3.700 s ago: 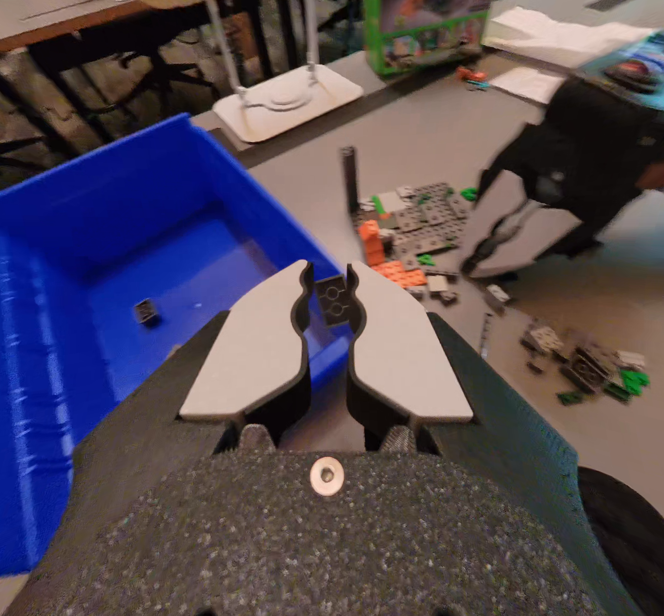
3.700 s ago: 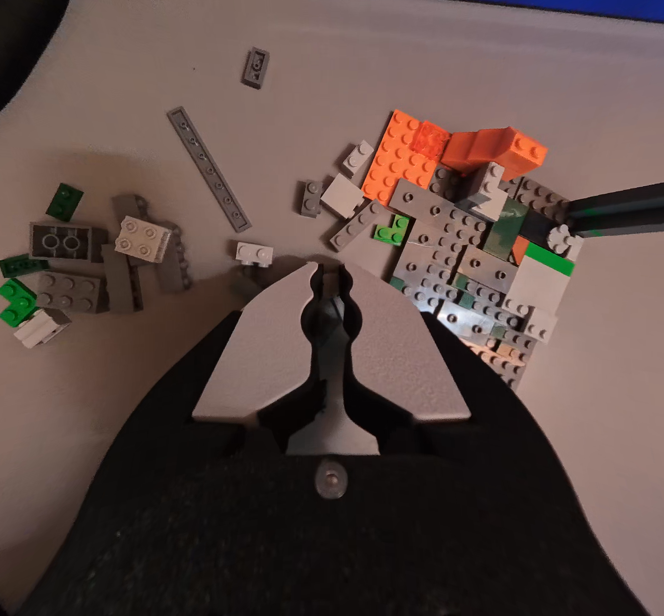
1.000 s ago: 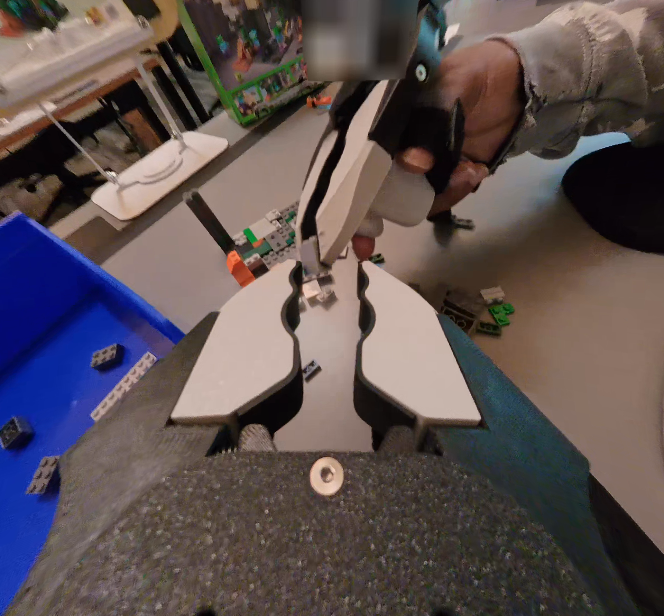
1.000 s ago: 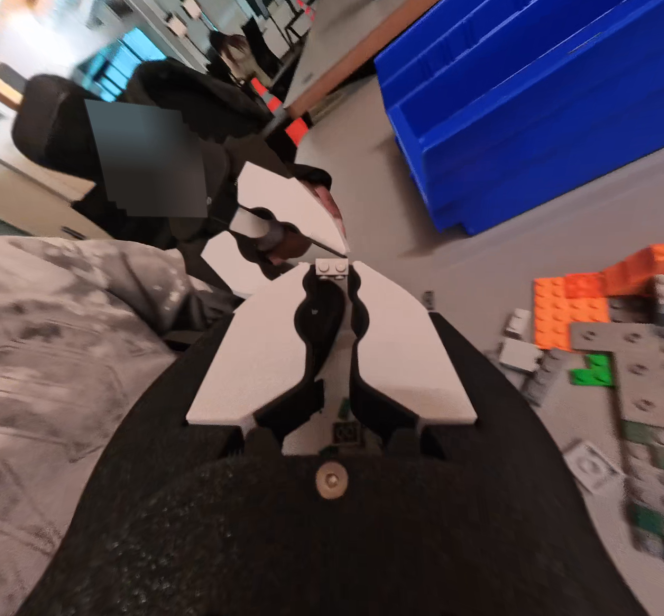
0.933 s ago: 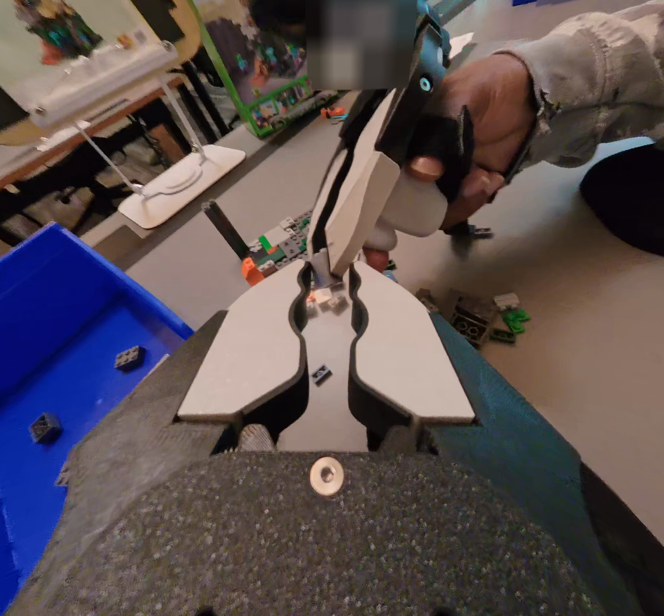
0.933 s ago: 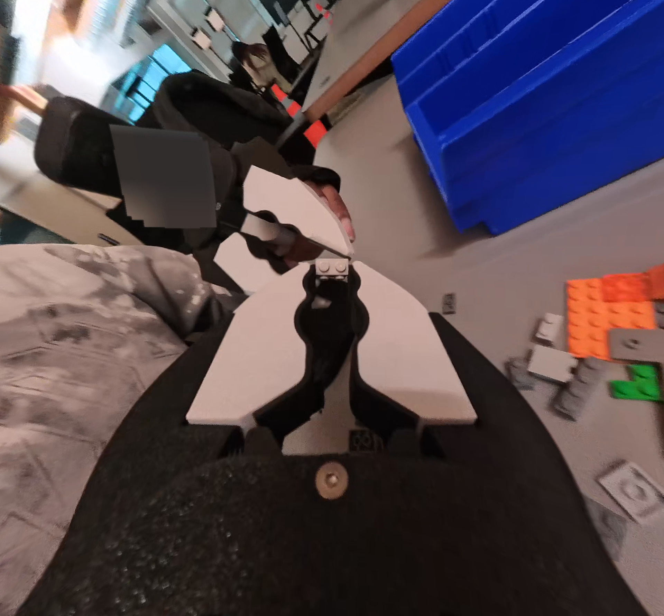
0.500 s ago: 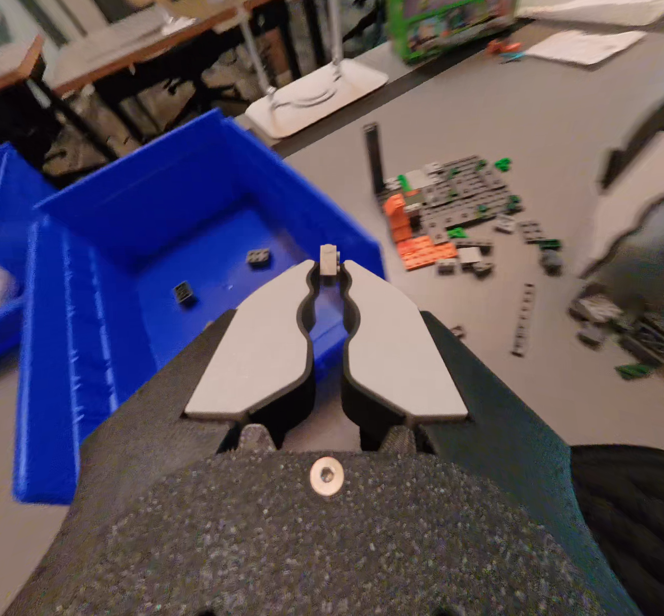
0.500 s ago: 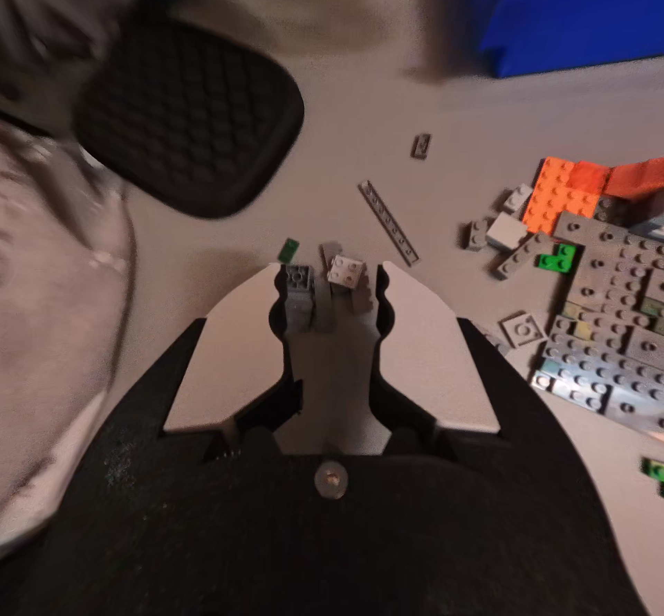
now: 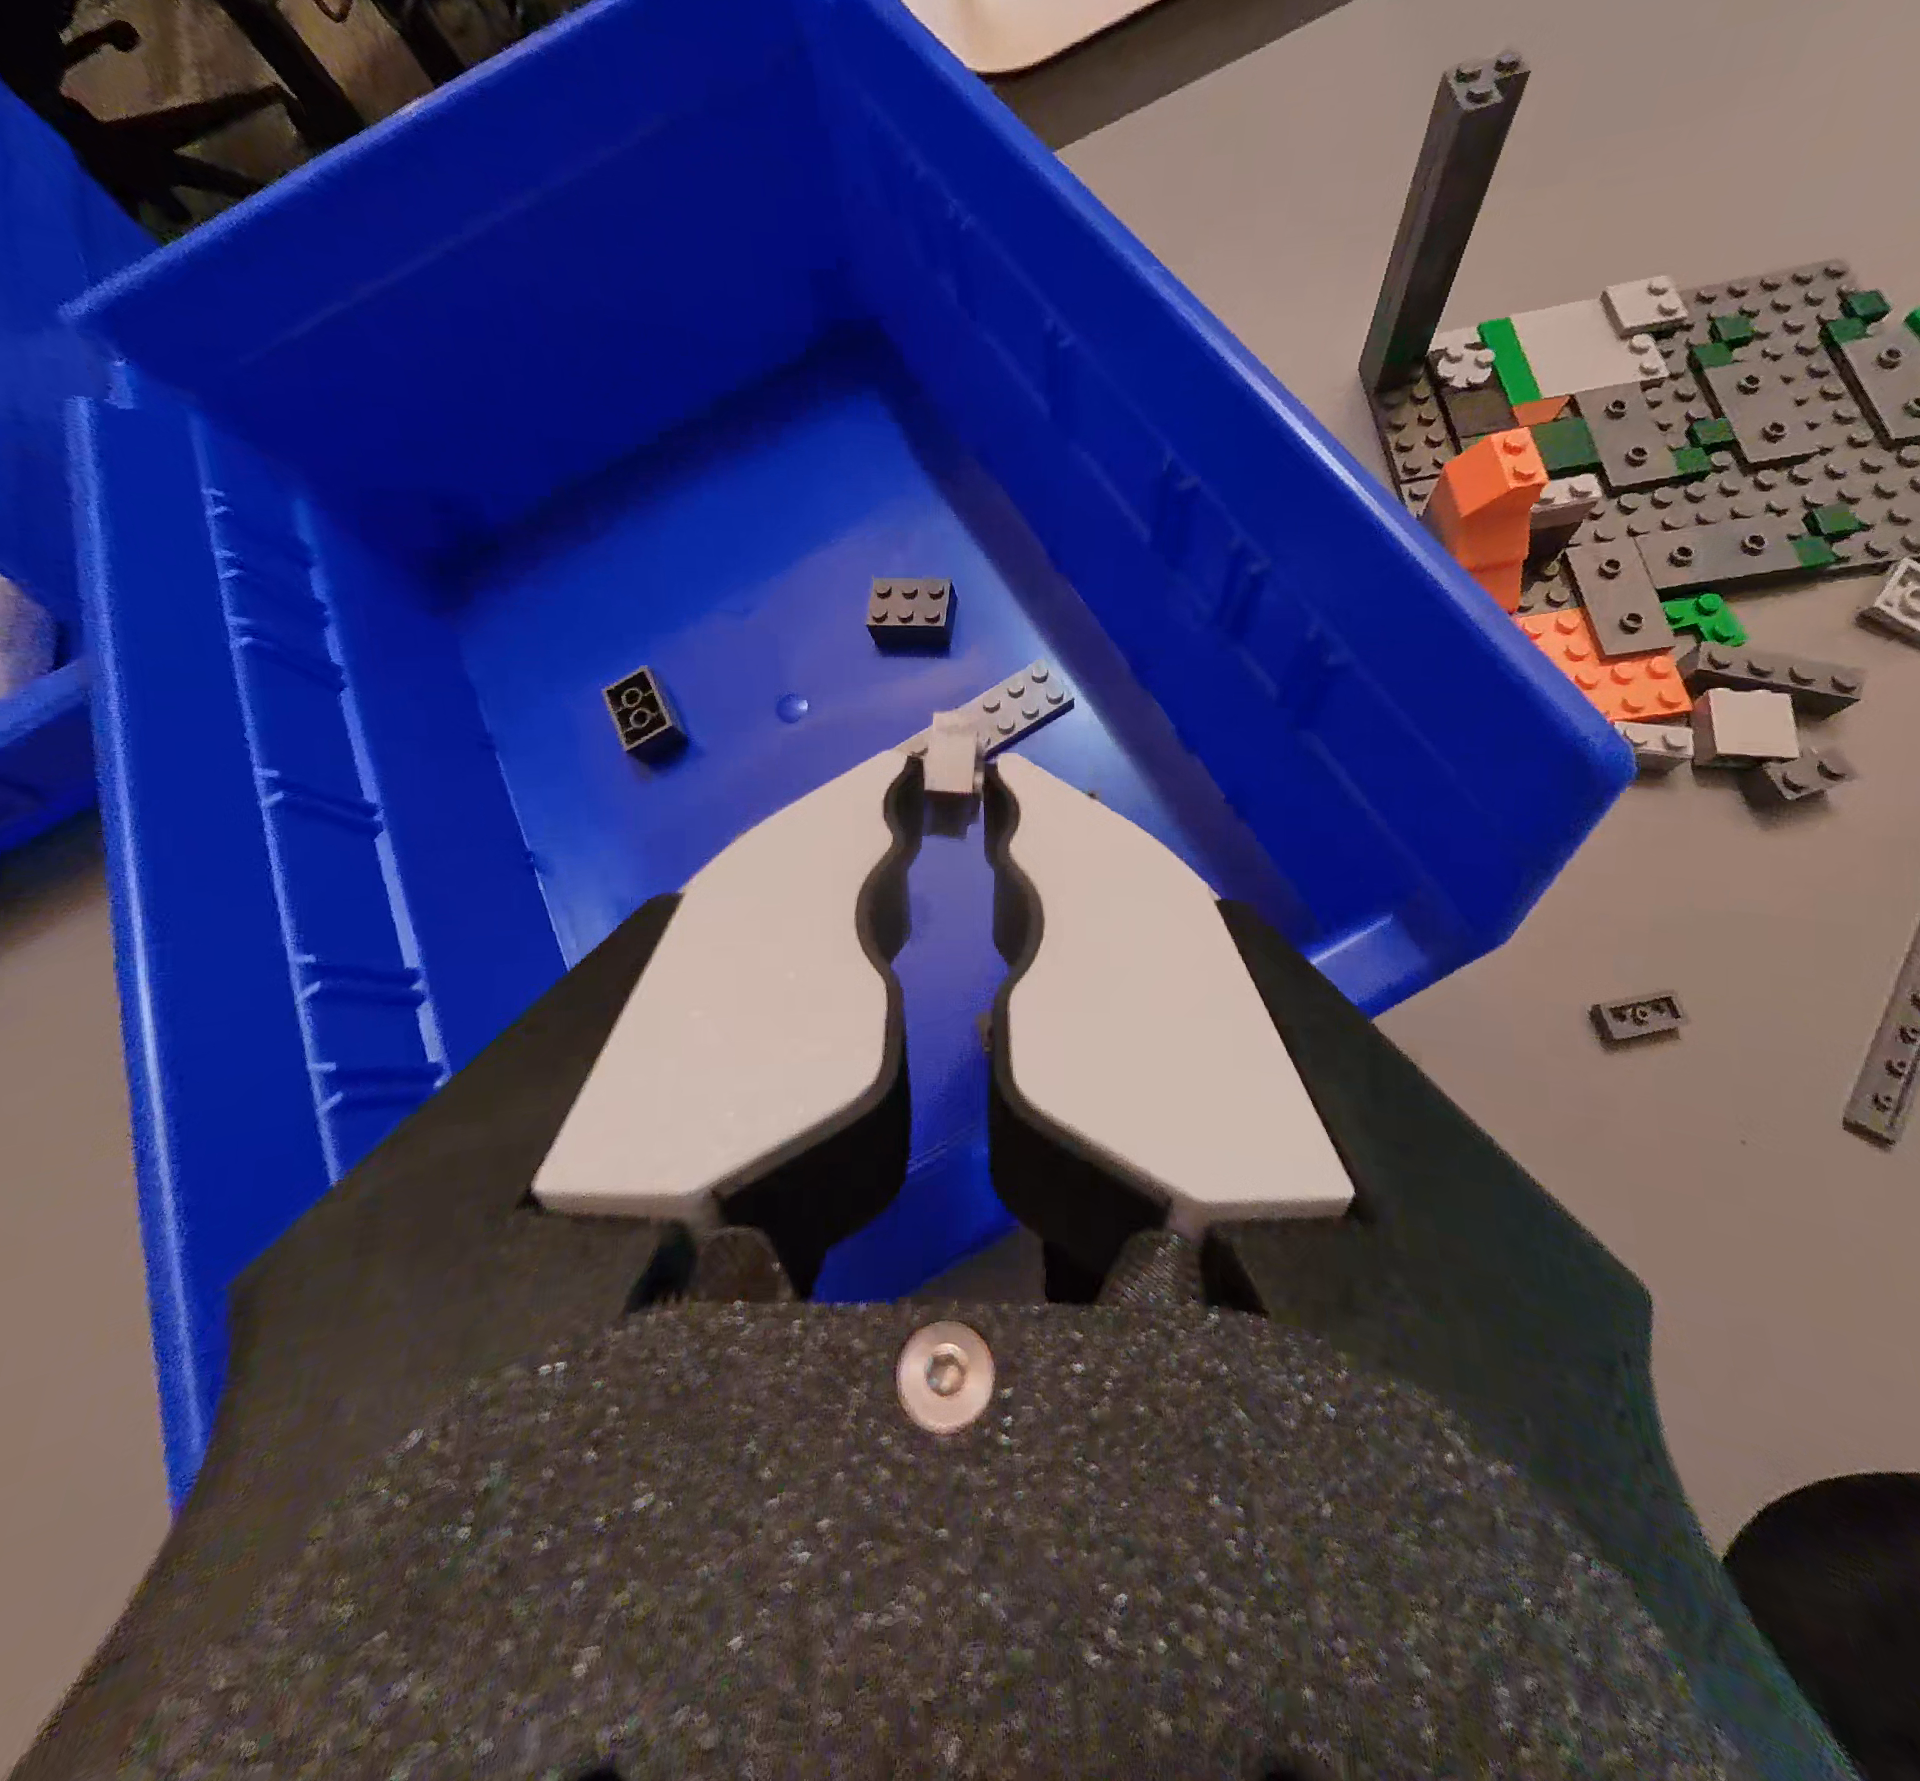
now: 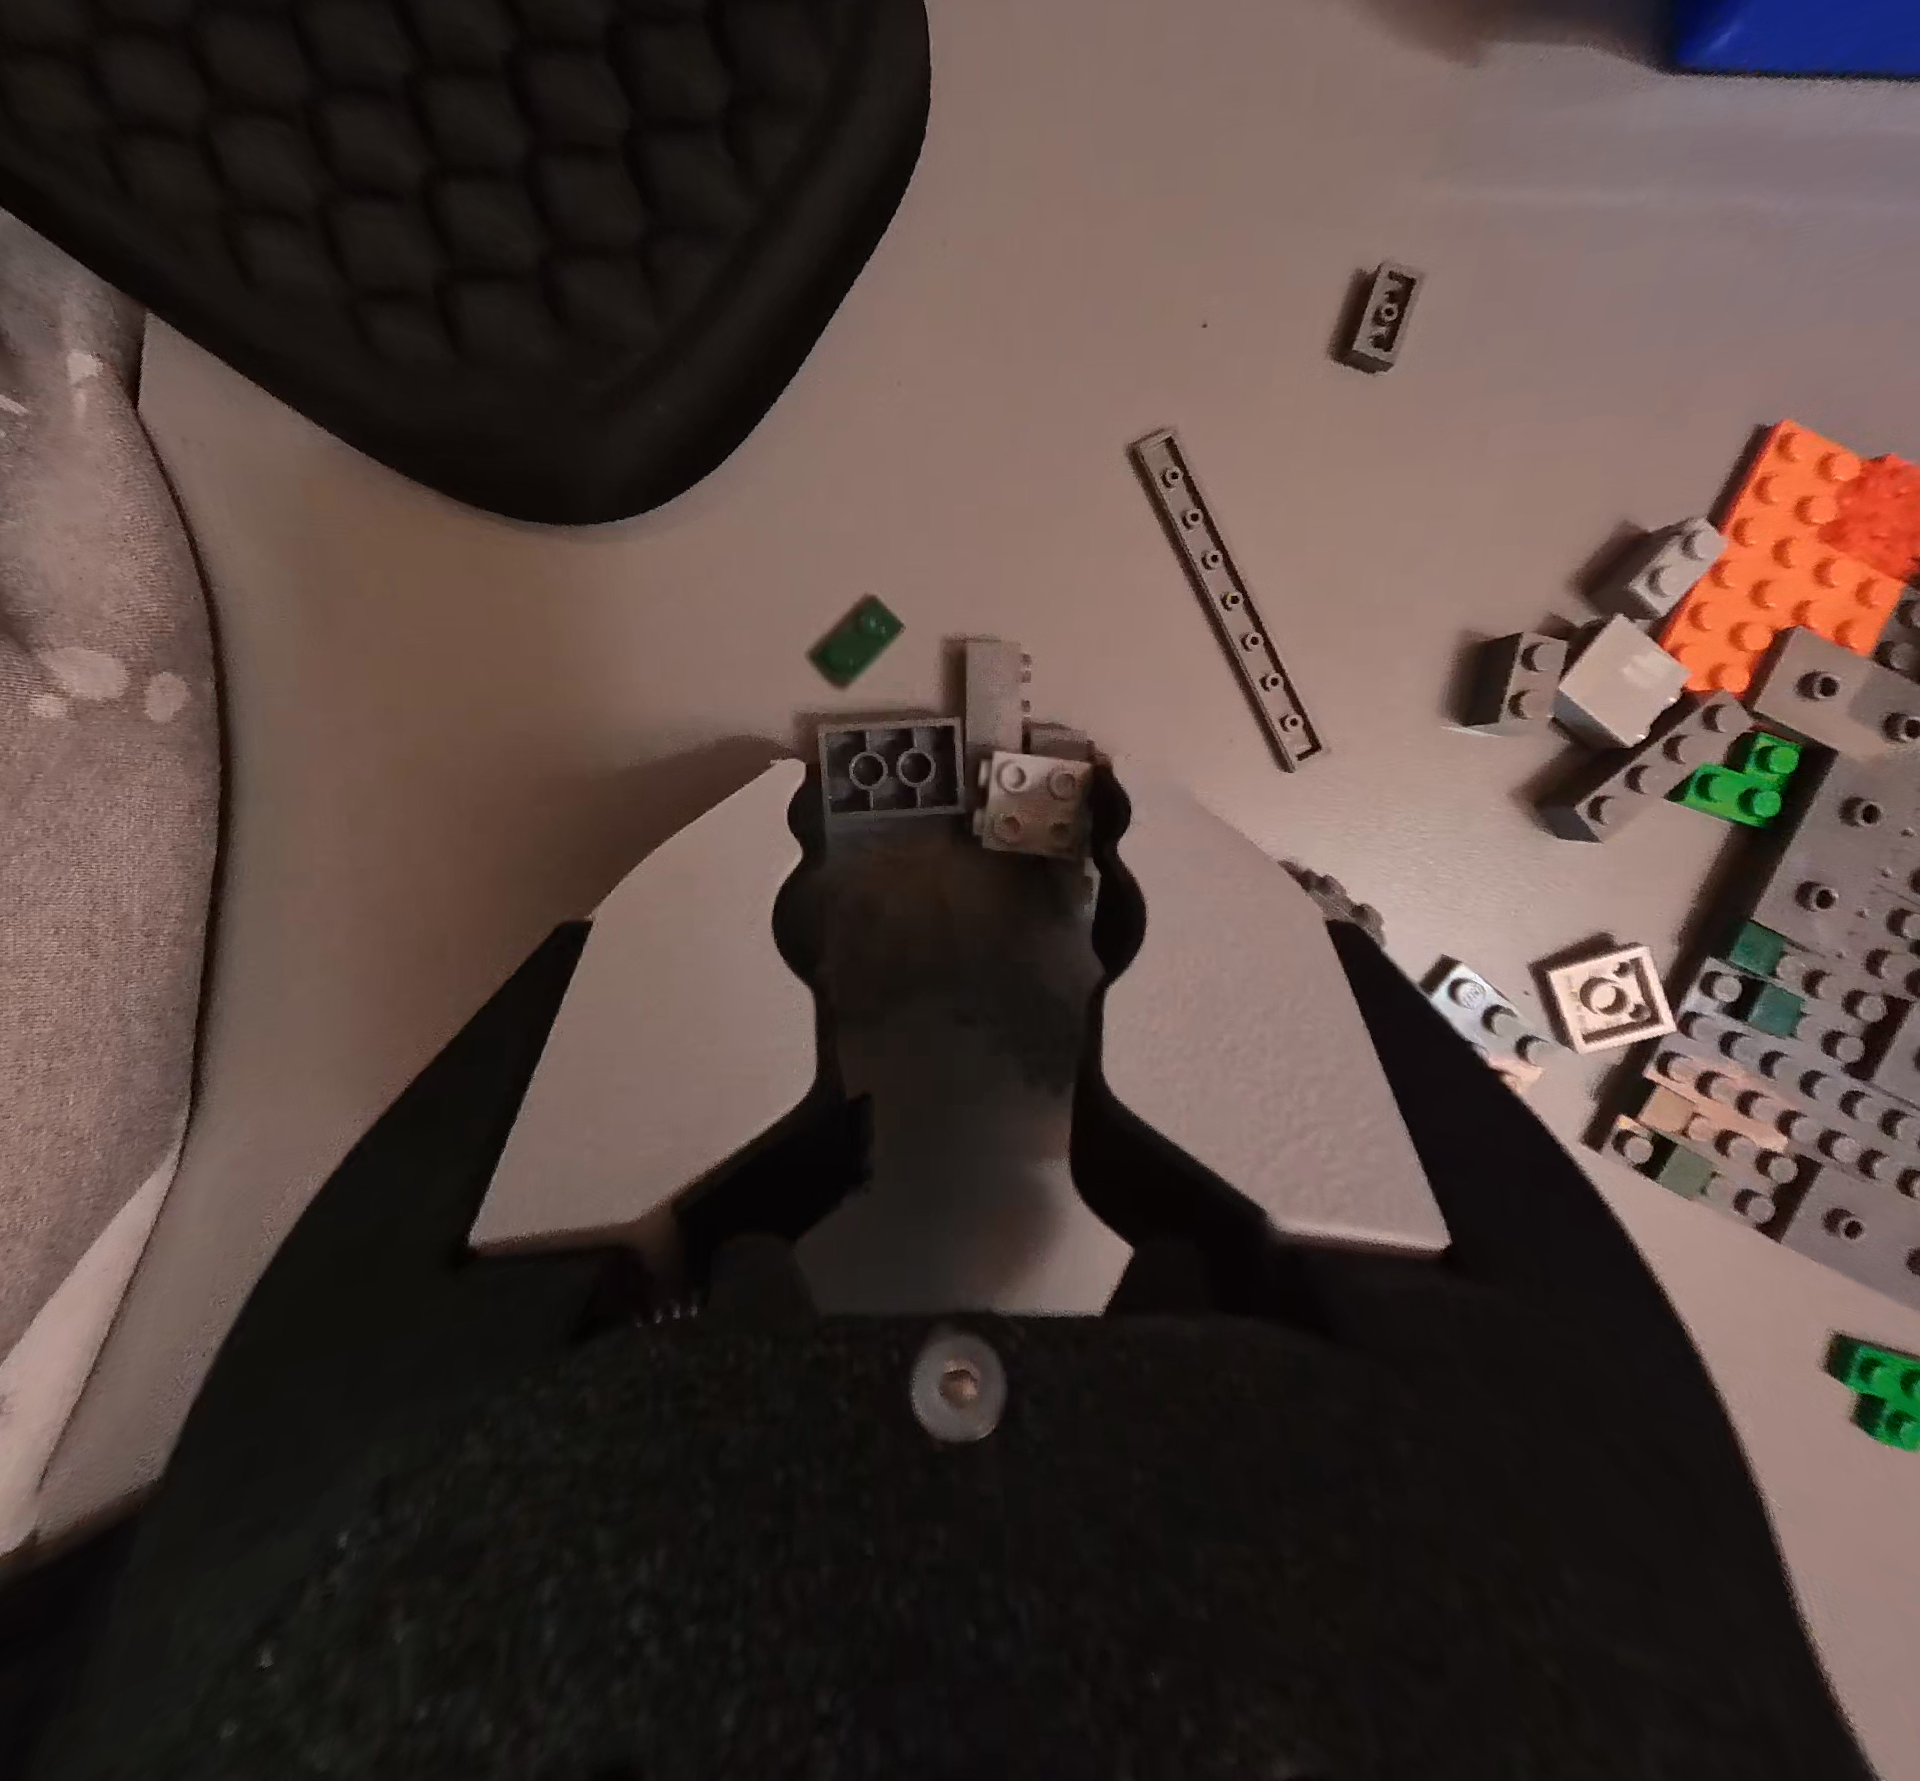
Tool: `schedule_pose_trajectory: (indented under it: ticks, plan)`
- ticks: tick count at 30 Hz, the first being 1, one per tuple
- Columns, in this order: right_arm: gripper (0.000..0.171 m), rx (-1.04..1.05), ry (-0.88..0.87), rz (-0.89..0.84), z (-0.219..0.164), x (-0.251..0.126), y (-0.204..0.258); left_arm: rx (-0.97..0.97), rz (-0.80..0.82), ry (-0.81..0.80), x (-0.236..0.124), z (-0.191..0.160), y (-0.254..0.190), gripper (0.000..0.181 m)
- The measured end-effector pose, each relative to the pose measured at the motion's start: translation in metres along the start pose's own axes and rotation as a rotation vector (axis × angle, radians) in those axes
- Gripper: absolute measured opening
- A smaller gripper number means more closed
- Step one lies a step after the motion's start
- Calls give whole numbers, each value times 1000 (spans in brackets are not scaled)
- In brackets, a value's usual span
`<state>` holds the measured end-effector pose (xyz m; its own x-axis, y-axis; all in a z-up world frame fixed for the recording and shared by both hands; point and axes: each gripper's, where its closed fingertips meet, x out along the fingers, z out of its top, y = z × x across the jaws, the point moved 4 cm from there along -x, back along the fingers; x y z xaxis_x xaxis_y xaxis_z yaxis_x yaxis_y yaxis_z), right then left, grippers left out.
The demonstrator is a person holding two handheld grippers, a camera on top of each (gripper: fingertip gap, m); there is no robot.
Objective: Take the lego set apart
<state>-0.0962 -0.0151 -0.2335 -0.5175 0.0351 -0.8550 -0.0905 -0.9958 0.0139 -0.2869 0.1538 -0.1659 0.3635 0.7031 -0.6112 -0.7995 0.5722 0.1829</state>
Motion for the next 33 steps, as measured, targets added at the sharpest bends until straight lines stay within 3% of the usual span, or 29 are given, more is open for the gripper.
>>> schedule_pose_trajectory:
  ticks: [10, 13, 16, 26, 33]
  plan:
    - [47, 17, -42, -6, -1, -4, -3, 7, -27, -37, -7, 9, -6, 35]
    - [43, 33, -80, -5, 1, -12, -6, 41, -75, -124, -25, 19, -21, 35]
    - [28, 29, -85, -31, 1, -18, -11, 80, -128, -180, -40, 22, -42, 34]
    - [34, 29, -42, -33, -7, -6, -12, 168, -245, -198, -53, 7, -91, 34]
    - [26, 81, -71, -13, -5, -10, -15, 170, -292, -194, -52, 0, -105, 33]
